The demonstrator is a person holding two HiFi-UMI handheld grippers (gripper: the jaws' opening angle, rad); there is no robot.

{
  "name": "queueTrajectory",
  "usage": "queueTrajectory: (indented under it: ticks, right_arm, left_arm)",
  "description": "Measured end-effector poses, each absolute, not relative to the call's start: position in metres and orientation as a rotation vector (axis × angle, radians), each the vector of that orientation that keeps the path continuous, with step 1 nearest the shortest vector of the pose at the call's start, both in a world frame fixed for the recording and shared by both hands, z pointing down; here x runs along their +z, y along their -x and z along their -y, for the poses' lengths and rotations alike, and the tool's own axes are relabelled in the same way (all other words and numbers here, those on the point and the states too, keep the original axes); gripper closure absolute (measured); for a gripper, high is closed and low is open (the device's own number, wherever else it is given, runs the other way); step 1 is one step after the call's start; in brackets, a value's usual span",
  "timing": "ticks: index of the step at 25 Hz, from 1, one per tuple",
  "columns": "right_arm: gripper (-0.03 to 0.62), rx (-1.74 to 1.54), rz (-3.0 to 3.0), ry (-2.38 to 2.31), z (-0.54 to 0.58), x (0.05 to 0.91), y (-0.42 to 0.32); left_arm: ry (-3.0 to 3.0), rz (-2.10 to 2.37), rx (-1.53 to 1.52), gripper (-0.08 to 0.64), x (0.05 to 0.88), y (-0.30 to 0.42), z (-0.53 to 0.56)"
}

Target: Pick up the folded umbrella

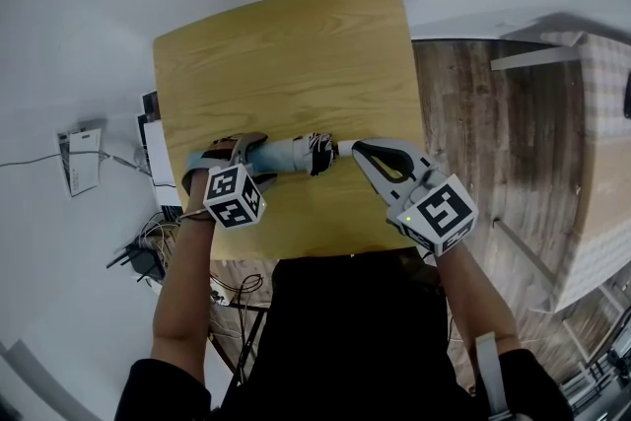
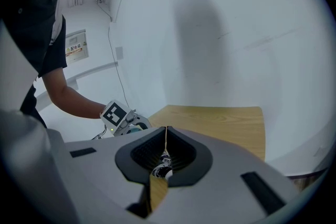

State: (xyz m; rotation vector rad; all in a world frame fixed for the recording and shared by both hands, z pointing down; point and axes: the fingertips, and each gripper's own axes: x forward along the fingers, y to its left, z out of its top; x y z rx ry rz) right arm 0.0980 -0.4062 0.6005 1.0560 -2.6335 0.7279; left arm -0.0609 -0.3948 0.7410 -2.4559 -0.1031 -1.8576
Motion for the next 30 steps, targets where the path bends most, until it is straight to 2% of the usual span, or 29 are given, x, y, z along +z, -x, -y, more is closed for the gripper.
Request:
queueTrajectory:
  ticks: [4,23,30]
  right_arm:
    - [0.572,0.716,2.621,-1.065,0.407,0.606,-0.103]
    - [0.572,0.679,2.617,-1.085,0.403,0.597,-0.107]
    - [0.572,0.584,2.649,-1.131,0.401,0.554,-0.103]
  left_arm:
    - [2.434,0.128,-1.877,0.239,0.745,0.06,0.394]
    - [2.462,0.063,-1.871,0.295,0.735,0.063,0.387]
    - [2.627,-0.196,-1.759,0.298,0.705,0.071,0.394]
